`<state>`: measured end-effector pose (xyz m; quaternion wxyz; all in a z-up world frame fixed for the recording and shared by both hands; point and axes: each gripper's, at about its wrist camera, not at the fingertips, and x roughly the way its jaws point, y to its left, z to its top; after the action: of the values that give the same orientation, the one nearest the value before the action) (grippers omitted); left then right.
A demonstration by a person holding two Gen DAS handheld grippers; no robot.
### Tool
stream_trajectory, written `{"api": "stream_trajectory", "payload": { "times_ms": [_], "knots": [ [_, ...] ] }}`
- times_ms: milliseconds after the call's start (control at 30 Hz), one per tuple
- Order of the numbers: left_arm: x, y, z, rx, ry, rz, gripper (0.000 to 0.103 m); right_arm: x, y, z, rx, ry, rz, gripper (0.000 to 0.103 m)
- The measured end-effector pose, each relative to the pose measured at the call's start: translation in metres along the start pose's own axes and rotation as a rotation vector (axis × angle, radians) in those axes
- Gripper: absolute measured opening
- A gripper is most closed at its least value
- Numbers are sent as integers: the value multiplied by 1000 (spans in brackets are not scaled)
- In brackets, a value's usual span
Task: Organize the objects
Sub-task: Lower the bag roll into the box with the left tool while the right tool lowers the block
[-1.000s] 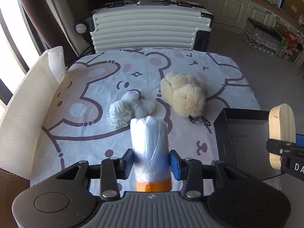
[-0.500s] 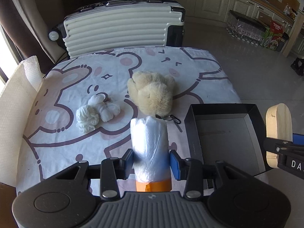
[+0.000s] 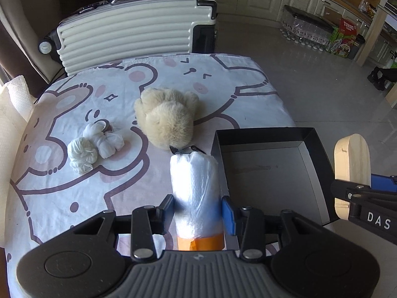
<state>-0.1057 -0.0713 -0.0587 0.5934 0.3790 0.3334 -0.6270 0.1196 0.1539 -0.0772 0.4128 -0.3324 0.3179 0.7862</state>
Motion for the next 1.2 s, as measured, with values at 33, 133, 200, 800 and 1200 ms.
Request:
{"api": "stream_trajectory", "payload": {
  "times_ms": [33,133,200,800,1200],
  "knots": [
    [1,-2,0,1,2,-8,42,1,-1,0,2,2,-1,46],
    [7,-8,1,4,13,-34,42,6,-6,-1,8,8,-3,46],
    [10,-12,2,9,15,-46,42,11,-9,-2,11,13,-4,46],
    [56,-45,5,58,113,-160,42,65,-16,0,13,102,-16,46],
    [79,-57,6,97,158,-163,42,89,-23,-1,34,147,-33,45]
  ]
}}
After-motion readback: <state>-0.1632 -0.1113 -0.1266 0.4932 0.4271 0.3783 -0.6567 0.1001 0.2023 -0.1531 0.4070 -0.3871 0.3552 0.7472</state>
